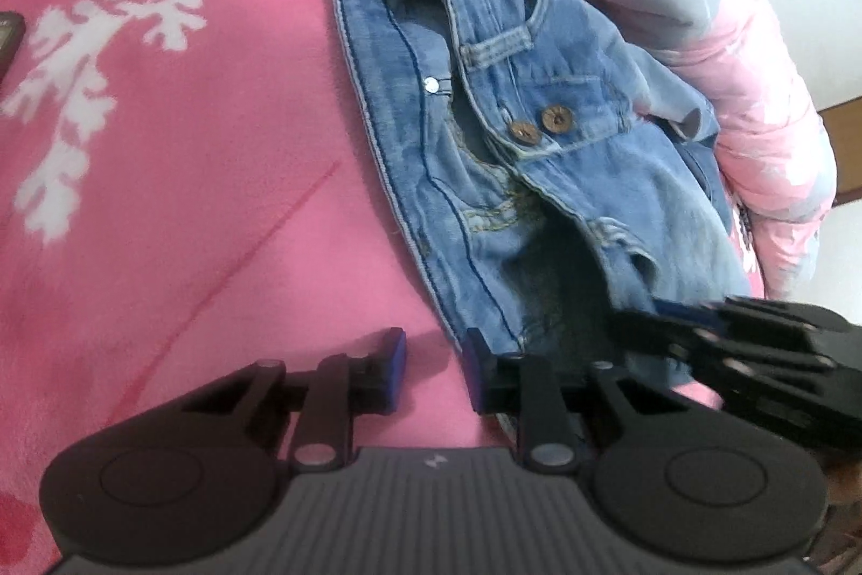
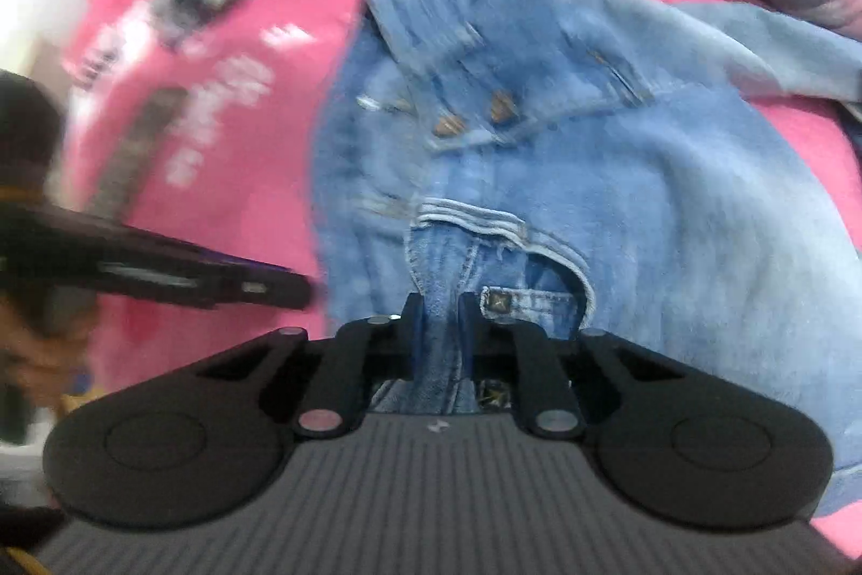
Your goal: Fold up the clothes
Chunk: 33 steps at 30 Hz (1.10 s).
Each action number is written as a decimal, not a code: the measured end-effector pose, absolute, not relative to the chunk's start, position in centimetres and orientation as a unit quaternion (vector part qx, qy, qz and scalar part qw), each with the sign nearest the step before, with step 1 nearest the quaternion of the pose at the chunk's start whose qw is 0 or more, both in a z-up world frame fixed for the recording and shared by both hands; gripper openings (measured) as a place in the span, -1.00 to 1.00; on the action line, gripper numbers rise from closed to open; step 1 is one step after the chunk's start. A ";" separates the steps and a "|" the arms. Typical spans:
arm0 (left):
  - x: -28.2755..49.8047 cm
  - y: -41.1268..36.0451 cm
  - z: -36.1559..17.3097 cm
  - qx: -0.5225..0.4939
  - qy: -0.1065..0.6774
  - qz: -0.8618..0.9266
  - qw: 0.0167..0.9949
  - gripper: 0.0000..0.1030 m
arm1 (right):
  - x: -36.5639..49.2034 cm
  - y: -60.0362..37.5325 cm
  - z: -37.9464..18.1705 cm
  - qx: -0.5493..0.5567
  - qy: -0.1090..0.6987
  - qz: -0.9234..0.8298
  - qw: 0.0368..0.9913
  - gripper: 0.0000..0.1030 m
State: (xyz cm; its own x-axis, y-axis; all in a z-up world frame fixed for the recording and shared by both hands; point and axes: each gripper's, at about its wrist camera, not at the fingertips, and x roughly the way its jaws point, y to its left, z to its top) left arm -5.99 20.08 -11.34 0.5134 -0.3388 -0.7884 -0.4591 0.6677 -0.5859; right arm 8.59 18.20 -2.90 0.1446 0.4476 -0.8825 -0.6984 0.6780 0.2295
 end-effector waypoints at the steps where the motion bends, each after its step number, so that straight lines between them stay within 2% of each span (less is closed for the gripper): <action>1: -6.0 20.2 -11.4 -0.411 0.489 0.040 0.768 -0.56 | 8.3 18.2 -2.7 -0.118 0.529 0.397 0.740 -0.79; 5: -6.3 20.8 -11.7 -0.434 0.481 0.043 0.760 -0.56 | 7.1 18.5 -1.9 -0.119 0.526 0.451 0.711 -0.79; 9: -6.8 21.4 -11.8 -0.459 0.465 0.059 0.754 -0.57 | 6.7 19.0 -3.9 -0.110 0.550 0.466 0.685 -0.78; 16: -6.7 22.2 -11.8 -0.482 0.455 0.064 0.746 -0.56 | 6.2 18.6 -4.2 -0.091 0.561 0.508 0.647 -0.78; 20: -6.2 21.7 -11.6 -0.490 0.451 0.063 0.743 -0.41 | 6.0 19.3 -7.0 -0.132 0.578 0.485 0.643 -0.57; 22: -6.5 21.3 -11.3 -0.495 0.447 0.053 0.743 -0.35 | 6.0 19.4 -5.9 -0.139 0.585 0.489 0.632 -0.18; 23: -6.8 21.1 -11.1 -0.498 0.444 0.046 0.743 -0.32 | 6.8 19.0 -5.0 -0.131 0.586 0.488 0.633 0.09; 28: -7.5 19.0 -11.1 -0.525 0.435 -0.002 0.731 -0.06 | 11.1 16.6 -0.7 -0.091 0.593 0.480 0.640 0.11; 33: -7.1 15.7 -11.9 -0.517 0.459 0.001 0.723 -0.02 | 16.1 14.9 3.1 -0.045 0.595 0.462 0.656 0.16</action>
